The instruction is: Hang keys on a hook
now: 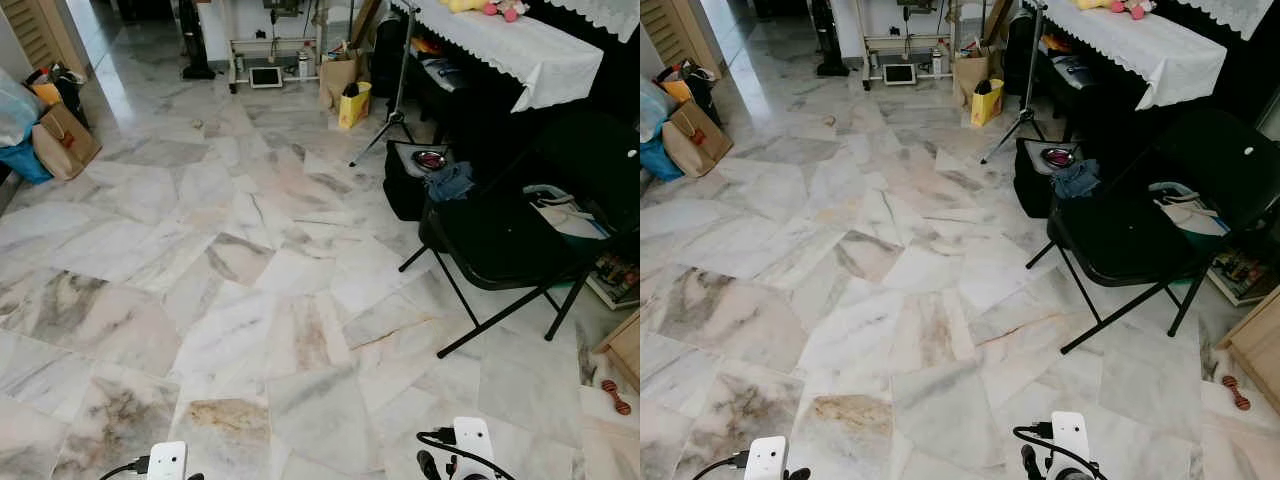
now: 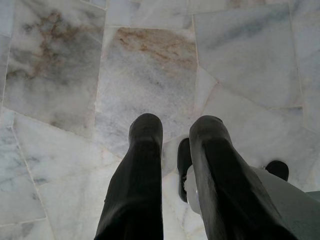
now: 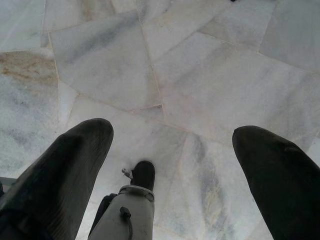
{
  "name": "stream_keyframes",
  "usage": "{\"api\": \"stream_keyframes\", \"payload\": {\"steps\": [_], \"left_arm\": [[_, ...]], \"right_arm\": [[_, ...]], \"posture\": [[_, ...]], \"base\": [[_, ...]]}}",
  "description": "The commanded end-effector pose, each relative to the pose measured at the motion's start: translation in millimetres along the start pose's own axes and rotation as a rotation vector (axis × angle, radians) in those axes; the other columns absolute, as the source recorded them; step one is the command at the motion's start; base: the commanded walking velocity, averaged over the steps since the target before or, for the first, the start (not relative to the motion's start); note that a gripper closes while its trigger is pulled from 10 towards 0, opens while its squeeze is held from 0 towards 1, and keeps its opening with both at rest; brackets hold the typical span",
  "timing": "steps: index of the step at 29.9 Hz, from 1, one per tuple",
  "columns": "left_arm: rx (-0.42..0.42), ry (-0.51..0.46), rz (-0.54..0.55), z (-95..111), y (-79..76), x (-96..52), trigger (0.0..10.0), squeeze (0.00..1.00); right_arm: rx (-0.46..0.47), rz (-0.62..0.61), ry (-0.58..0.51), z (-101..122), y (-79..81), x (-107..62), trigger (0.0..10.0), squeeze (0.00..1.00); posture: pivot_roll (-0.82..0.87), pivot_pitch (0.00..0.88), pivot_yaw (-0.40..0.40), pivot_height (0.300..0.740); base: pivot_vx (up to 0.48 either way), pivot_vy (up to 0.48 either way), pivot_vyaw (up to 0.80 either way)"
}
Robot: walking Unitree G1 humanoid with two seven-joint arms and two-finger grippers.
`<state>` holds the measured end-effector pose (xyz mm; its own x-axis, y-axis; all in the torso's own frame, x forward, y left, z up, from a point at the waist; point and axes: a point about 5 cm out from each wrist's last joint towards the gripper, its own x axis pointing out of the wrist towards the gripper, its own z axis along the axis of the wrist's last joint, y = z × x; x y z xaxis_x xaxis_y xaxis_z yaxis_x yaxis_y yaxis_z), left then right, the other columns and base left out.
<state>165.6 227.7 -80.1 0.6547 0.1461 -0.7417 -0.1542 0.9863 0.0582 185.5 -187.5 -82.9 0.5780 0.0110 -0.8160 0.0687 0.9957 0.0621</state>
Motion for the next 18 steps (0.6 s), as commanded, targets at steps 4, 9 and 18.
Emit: {"api": "stream_keyframes", "payload": {"steps": [4, 9, 18], "left_arm": [[0.070, 0.268, -0.073, -48.5, 18.4, -17.1, 10.0, 0.00], [0.023, 0.303, -0.027, -65.1, 35.8, -28.2, 10.0, 0.00], [0.040, 0.286, -0.060, -59.7, 15.3, -21.8, 10.0, 0.00]], "right_arm": [[0.070, -0.093, 0.108, -35.1, -48.8, -16.8, 10.0, 0.00], [0.064, -0.072, 0.098, -36.5, -38.4, -14.7, 10.0, 0.00], [0.074, -0.080, 0.087, -36.2, -41.7, -15.6, 10.0, 0.00]], "posture": [[0.08, 0.000, -0.068, 0.740], [0.08, 0.000, -0.068, 0.740], [0.08, 0.000, -0.067, 0.740]], "base": [[0.000, 0.000, 0.00], [0.000, 0.000, 0.00], [0.000, 0.000, 0.00]]}}
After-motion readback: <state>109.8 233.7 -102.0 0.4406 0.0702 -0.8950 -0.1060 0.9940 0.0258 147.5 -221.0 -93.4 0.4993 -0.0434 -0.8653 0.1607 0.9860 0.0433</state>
